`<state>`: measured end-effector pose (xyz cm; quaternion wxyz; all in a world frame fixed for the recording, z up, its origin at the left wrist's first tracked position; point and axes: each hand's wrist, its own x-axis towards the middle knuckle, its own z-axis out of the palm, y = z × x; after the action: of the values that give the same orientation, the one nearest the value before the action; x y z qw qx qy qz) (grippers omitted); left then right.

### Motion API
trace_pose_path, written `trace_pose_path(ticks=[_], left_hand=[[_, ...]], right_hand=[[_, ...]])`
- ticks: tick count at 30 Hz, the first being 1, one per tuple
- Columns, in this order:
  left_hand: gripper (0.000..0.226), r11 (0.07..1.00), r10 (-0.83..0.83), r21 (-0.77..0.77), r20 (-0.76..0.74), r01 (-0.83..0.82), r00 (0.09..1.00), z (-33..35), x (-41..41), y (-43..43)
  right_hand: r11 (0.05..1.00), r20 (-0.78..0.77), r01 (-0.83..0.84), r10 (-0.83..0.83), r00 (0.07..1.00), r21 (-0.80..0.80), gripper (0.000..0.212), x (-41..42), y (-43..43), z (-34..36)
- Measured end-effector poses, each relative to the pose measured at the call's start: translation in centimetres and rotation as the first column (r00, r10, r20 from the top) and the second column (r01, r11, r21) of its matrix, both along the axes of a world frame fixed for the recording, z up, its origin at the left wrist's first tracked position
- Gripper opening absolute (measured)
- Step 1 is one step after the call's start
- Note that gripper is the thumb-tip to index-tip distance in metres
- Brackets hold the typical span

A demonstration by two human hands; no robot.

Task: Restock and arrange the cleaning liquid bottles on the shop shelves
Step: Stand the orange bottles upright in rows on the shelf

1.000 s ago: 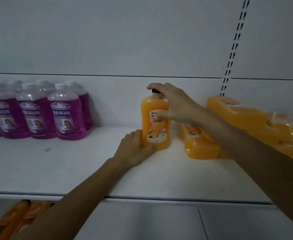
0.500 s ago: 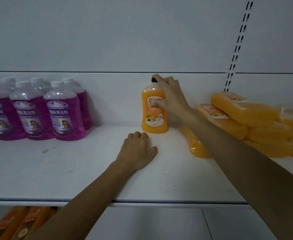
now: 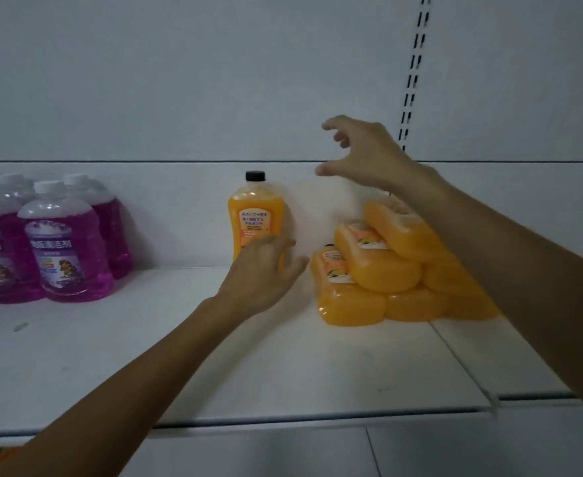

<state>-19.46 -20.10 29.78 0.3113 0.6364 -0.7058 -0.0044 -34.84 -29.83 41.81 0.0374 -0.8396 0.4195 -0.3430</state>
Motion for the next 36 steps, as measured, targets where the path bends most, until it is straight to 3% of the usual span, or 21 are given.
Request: trace_pose_path(ticks=[3,6,8,10,13,16,18,21,24,26,29,33,36], left_hand=[[0.051,0.997,-0.075,-0.041,-0.111,0.071,0.991,2.0,-3.8,-1.4],[0.053,0.990,-0.138,0.010,-0.124,0.140,0.983,2.8,-7.1,-2.6],[0.057,0.983,-0.156,0.065,-0.204,0.173,0.967,2.6,-8.7,-3.1],[0.063,0.982,-0.126,0.090,-0.322,0.163,0.938,2.5,-9.7,-3.3],[0.084,0.977,-0.046,0.165,-0.456,0.136,0.889,2.8,-10.8,-3.5],[0.075,0.965,-0.029,0.207,-0.530,0.162,0.848,3.3,-11.7,-3.3],[0.057,0.968,-0.058,0.165,-0.583,0.188,0.810,3.6,-12.3,-2.4],[0.048,0.973,-0.156,0.022,-0.664,0.228,0.731,3.0,-12.6,-1.3],[0.044,0.971,-0.236,-0.155,-0.737,0.182,0.633,2.7,-11.7,-0.2],[0.040,0.961,-0.270,-0.248,-0.743,0.123,0.612,2.6,-9.9,0.3],[0.051,0.950,-0.306,-0.259,-0.679,0.173,0.668,1.6,-6.3,1.5],[0.058,0.967,-0.250,-0.116,-0.627,0.228,0.738,-1.1,-1.5,3.2],[0.060,0.979,-0.167,-0.015,-0.636,0.204,0.753,-2.6,1.6,4.1]], right_hand=[[0.988,-0.002,0.120,-0.120,0.993,0.102,0.060,-4.9,-1.7,0.2],[0.934,-0.205,0.293,-0.253,0.946,0.202,0.058,-7.9,-3.3,-1.9],[0.871,-0.292,0.331,-0.231,0.928,0.362,0.060,-8.5,-4.4,-3.6],[0.846,-0.244,0.304,-0.214,0.946,0.438,0.061,-8.6,-4.9,-4.4],[0.865,-0.119,0.259,-0.230,0.966,0.430,0.055,-8.7,-5.1,-4.8],[0.851,-0.020,0.220,-0.240,0.971,0.477,0.043,-8.4,-4.5,-4.4],[0.868,0.015,0.198,-0.230,0.973,0.455,0.036,-8.1,-3.7,-3.5],[0.930,0.158,0.109,-0.173,0.972,0.351,0.033,-7.2,-1.3,-1.8],[0.963,0.380,-0.053,-0.054,0.924,0.265,0.057,-5.7,1.0,-0.3],[0.965,0.436,-0.151,0.043,0.899,0.215,0.063,-4.5,2.3,0.4],[0.927,0.343,-0.291,0.200,0.918,0.237,0.070,-2.6,4.3,0.7],[0.931,0.046,-0.313,0.310,0.950,0.188,0.086,0.8,5.6,-1.8],[0.925,0.068,-0.340,0.333,0.940,0.171,0.084,3.2,5.9,-4.8]])
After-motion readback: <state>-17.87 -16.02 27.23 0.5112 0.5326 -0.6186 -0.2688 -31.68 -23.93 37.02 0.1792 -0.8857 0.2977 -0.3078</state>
